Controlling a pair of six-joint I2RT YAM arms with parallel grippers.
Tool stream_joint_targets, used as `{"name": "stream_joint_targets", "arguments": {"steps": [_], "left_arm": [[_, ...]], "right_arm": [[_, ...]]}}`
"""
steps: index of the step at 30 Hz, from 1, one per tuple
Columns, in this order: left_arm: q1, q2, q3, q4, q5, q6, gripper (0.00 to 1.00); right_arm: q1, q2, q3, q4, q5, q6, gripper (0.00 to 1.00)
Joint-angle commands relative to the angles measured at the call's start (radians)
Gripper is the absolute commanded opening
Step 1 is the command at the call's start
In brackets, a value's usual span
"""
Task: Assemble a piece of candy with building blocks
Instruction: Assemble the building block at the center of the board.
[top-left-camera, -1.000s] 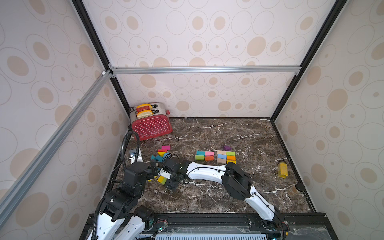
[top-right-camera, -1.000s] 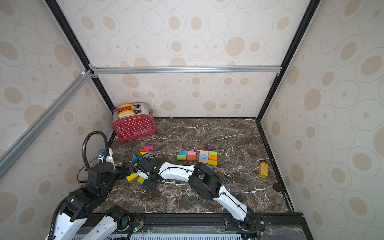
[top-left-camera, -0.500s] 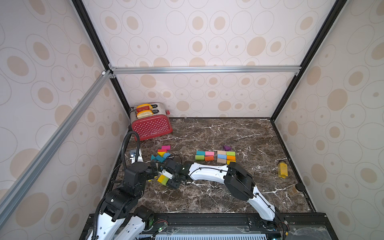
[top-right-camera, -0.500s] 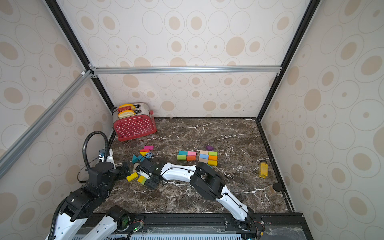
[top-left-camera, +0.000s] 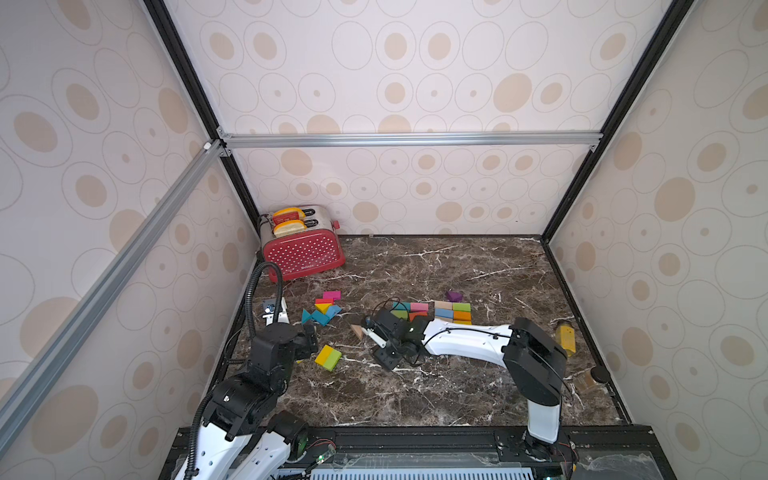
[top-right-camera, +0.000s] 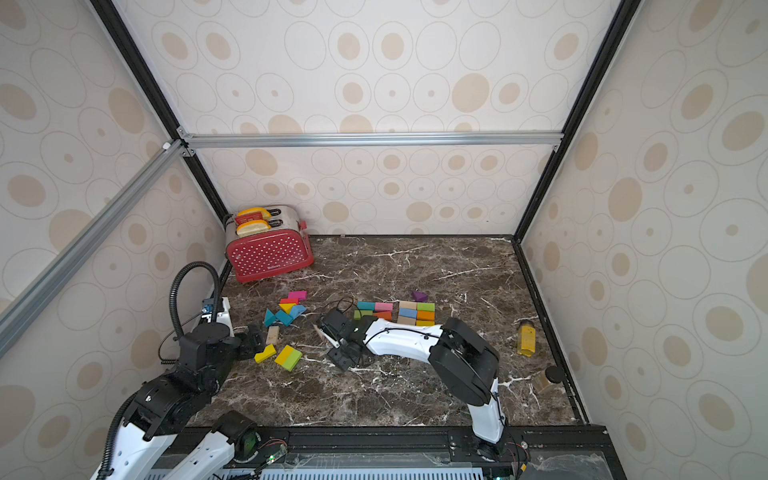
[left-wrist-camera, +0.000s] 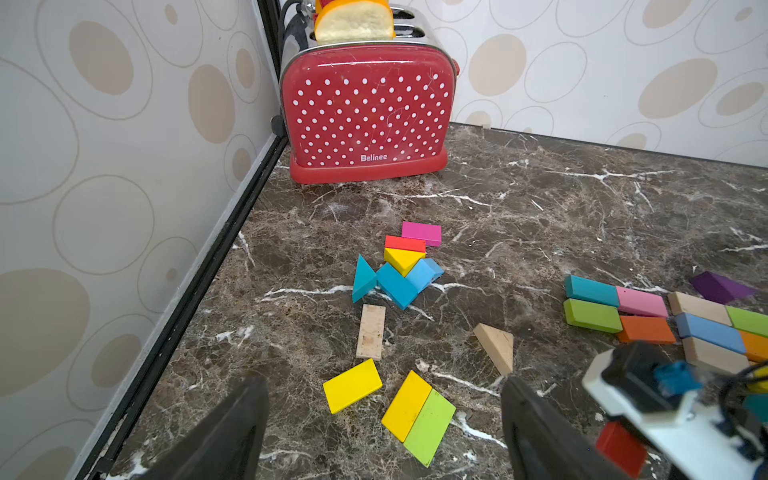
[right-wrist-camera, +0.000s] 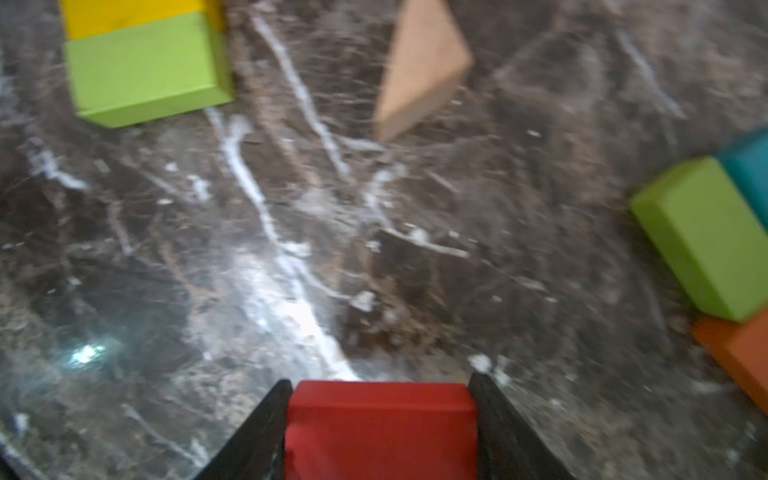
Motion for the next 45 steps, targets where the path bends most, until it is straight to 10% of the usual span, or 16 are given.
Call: {"name": "stream_joint_targets", "arguments": {"steps": [1,14,45], "left_arm": [[0.004,0.005,-0.001,0.008,0.010,0.004,0.88],[0.004,0.025,-0.004,0.015,0.044,0.005,0.88],[0.003,0.023,-0.004,0.018,0.057,0.020,0.89]], "right_arm": [[-0.071,-0.026,-0.063,0.030,0.021,0.122,0.55],[-0.236,0.000,-0.070,0.017,0.138,0.231,0.57],[-0.192,-0.149,-0.069,-0.054,0.189,0.217,0.74]]}}
